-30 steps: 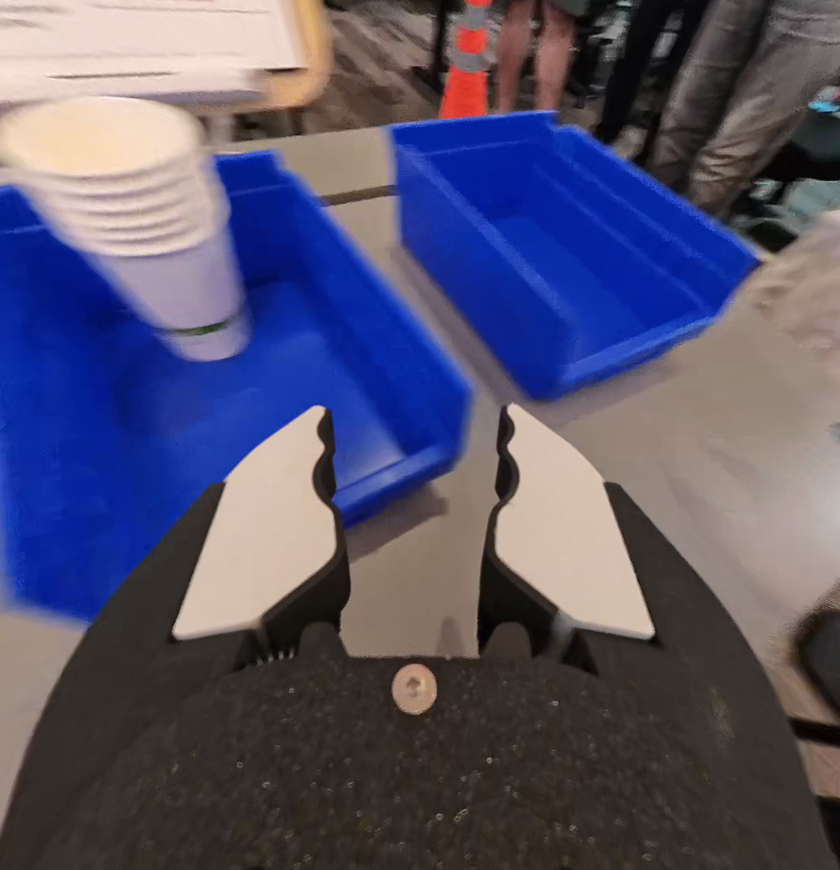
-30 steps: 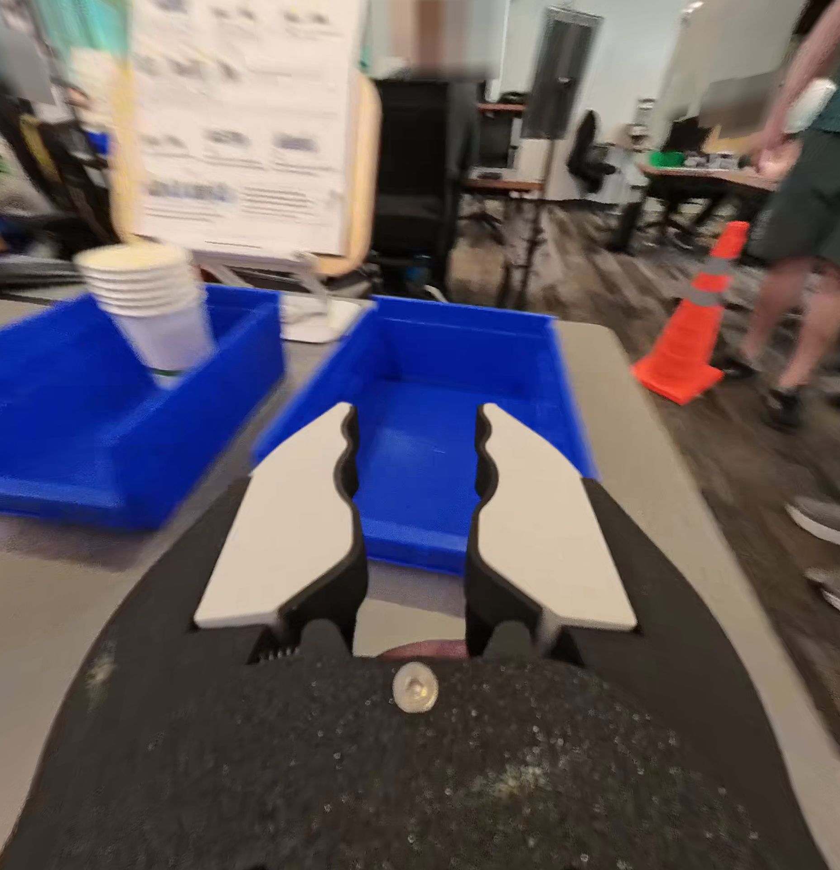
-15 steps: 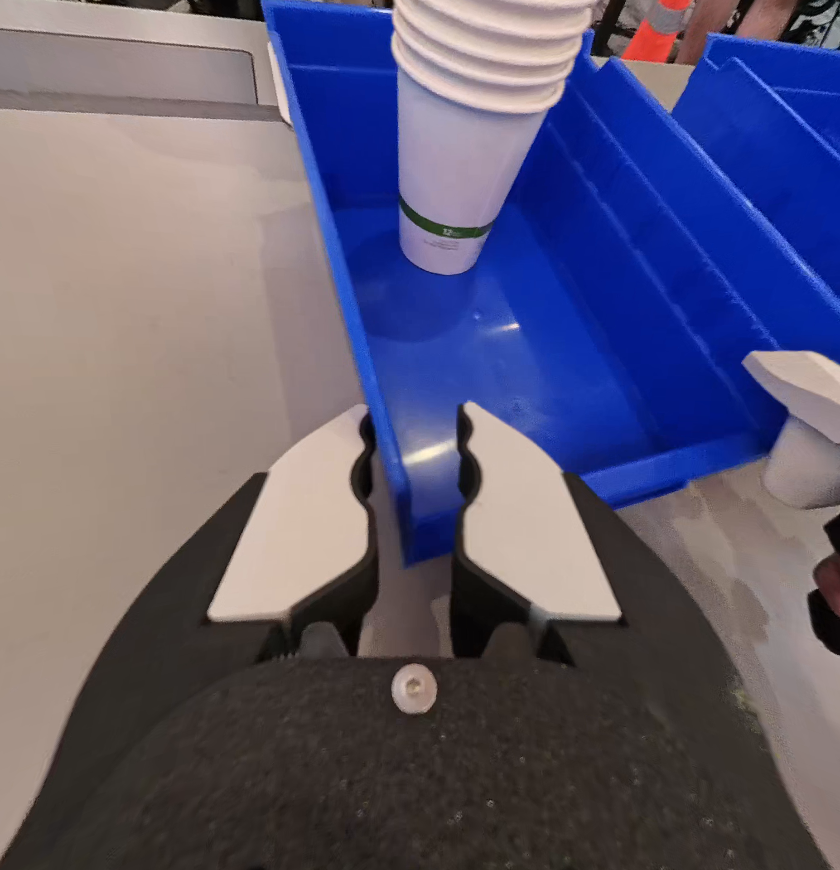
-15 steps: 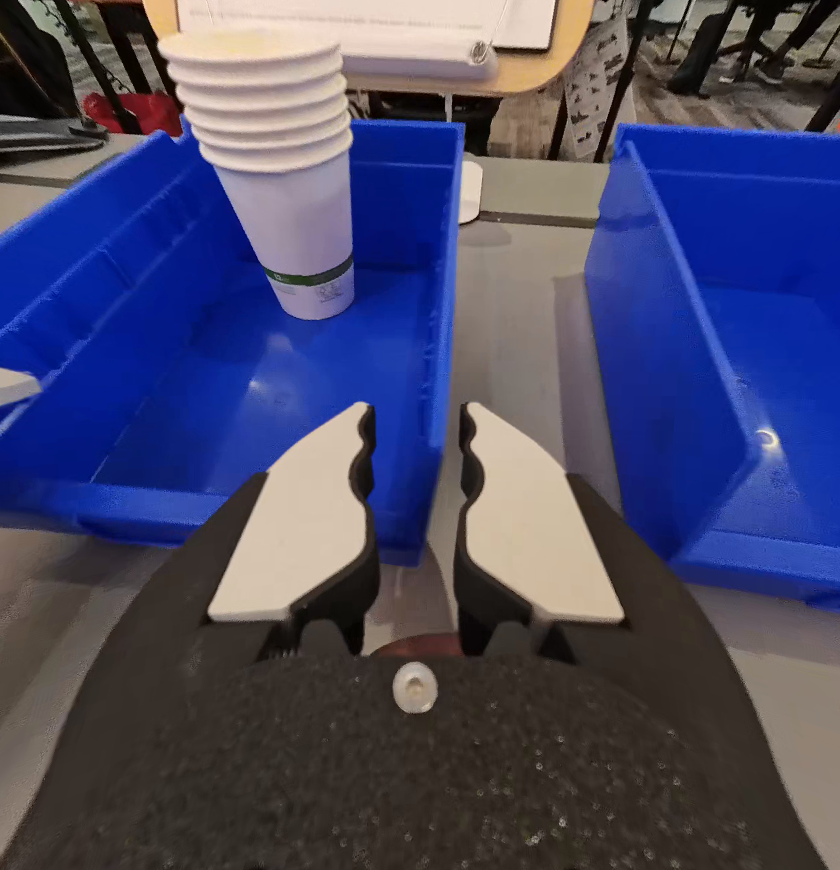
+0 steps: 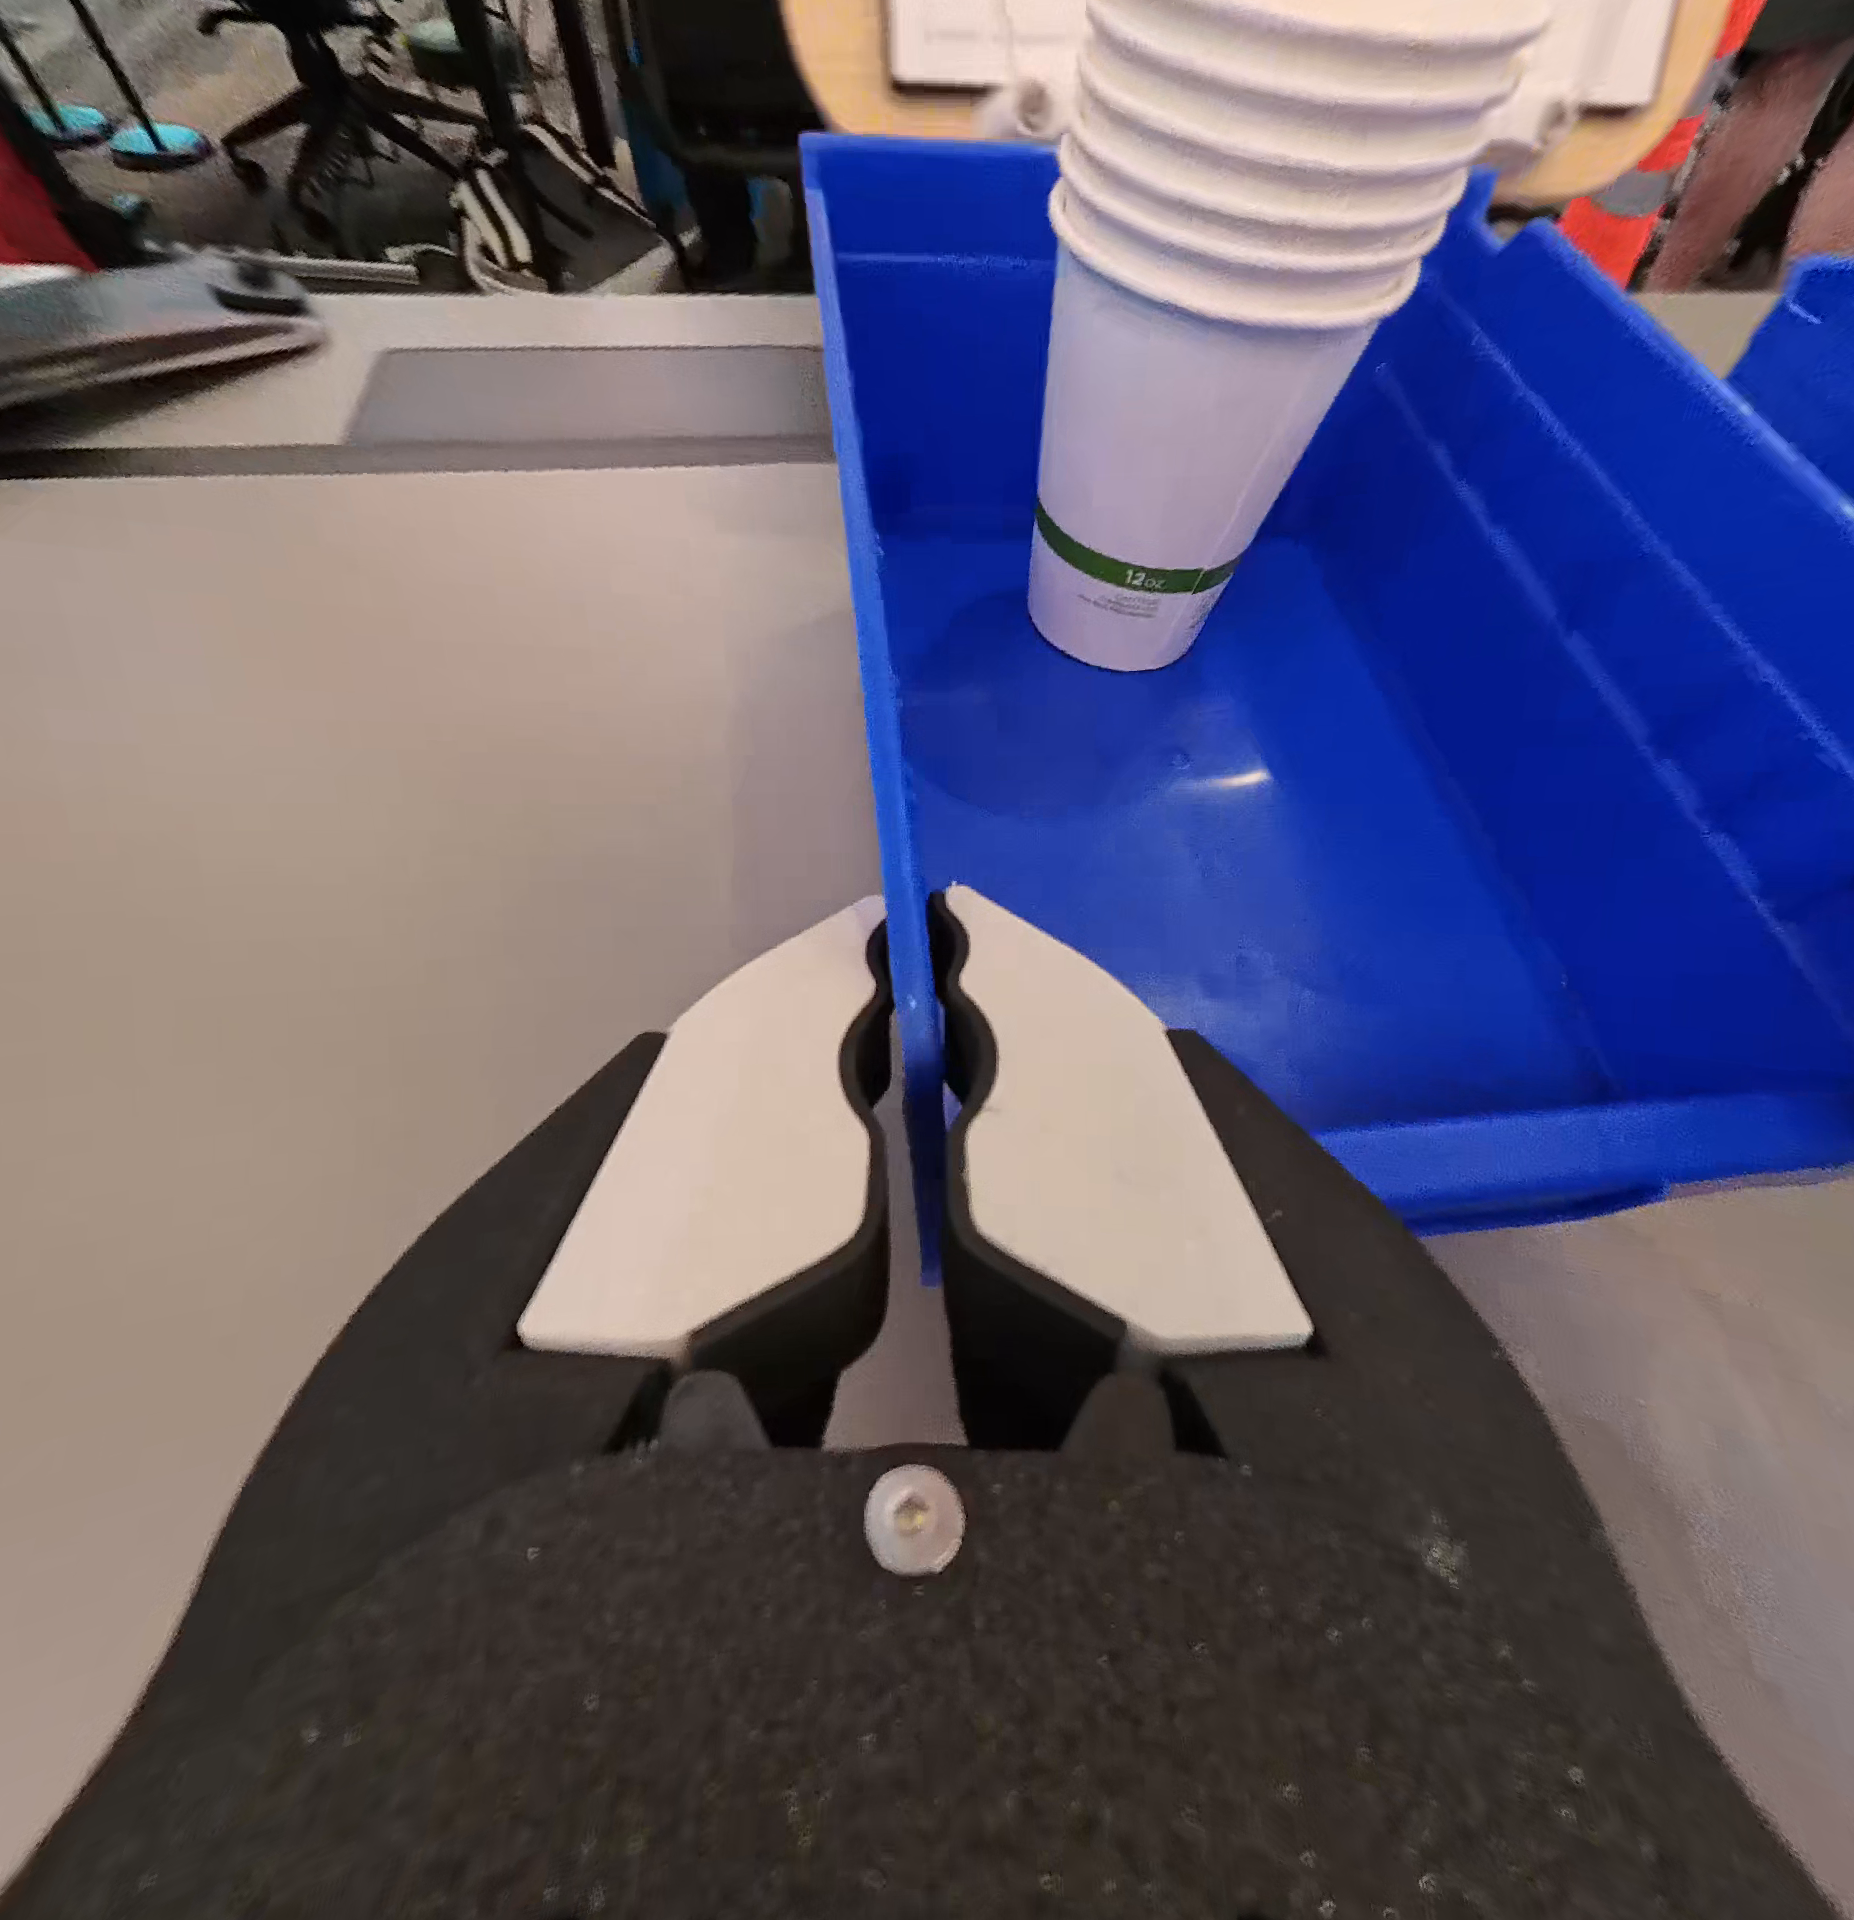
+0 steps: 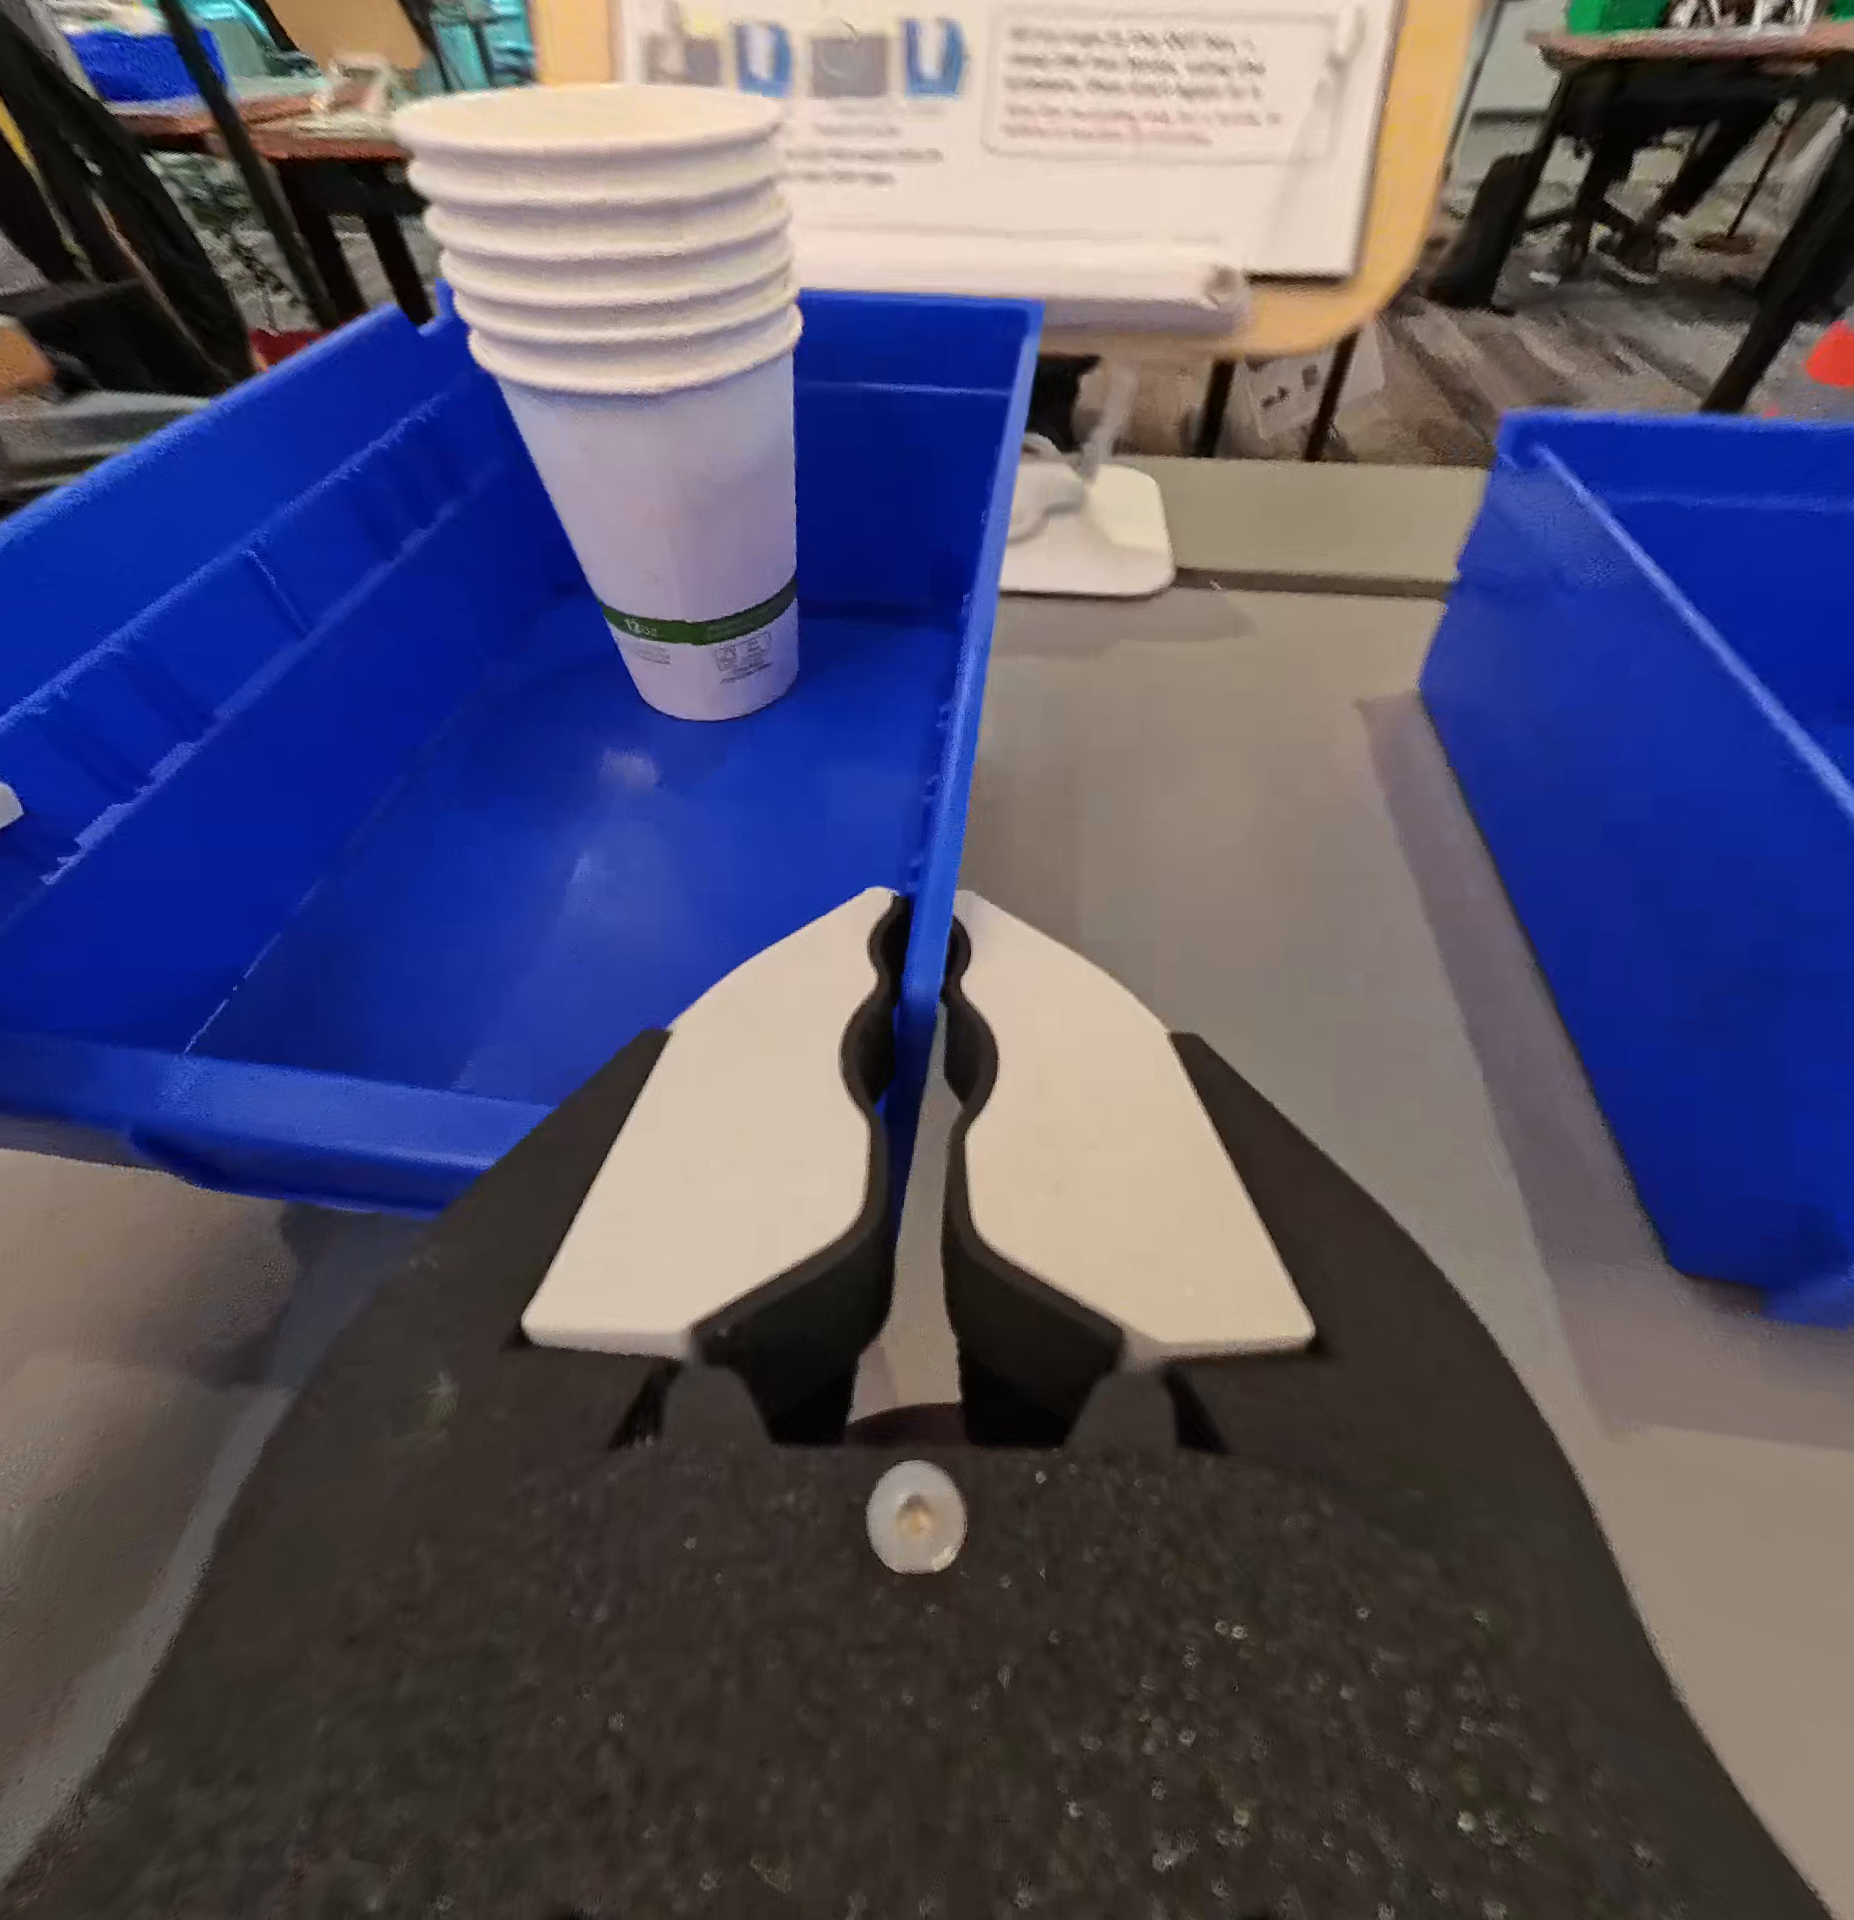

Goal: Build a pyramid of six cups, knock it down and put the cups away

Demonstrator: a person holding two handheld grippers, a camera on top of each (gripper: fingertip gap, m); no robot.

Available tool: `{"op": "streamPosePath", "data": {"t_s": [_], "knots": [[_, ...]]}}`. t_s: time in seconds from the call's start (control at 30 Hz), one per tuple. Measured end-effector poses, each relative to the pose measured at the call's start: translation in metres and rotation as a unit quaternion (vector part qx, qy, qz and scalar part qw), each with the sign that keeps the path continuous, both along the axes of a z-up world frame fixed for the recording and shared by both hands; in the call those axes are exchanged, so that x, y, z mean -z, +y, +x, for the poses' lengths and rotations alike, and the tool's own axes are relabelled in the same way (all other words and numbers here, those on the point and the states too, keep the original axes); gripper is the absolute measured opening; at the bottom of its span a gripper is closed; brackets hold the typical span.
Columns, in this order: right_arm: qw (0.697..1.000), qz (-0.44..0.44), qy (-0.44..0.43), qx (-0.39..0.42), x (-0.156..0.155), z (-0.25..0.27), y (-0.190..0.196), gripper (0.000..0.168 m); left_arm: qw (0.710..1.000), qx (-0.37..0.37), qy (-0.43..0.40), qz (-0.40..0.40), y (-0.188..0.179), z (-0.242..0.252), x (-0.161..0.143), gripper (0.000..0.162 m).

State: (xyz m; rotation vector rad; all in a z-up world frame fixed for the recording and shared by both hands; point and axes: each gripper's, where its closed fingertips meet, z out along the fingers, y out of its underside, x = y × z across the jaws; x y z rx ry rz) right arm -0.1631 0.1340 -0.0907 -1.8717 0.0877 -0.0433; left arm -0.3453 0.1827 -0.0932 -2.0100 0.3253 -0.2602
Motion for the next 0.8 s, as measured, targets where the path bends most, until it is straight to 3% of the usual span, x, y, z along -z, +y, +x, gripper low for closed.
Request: {"op": "streamPosePath", "data": {"t_s": [0.4, 0.57, 0.8], "knots": [[0.998, 0.0, -0.002, -0.07, 0.002, -0.173, 0.047, 0.004, 0.997, -0.077, 0.011, 0.011, 0.026, -0.177, -0.013, 0.003], [0.997, -0.019, -0.015, -0.077, 0.018, -0.204, 0.06, 0.004, 0.997, -0.074, 0.011, -0.005, 0.042, -0.21, 0.003, 0.003], [0.997, -0.013, -0.004, -0.077, 0.026, -0.211, 0.065, 0.006, 0.997, -0.067, -0.02, -0.018, 0.049, -0.218, 0.029, 0.004]]}}
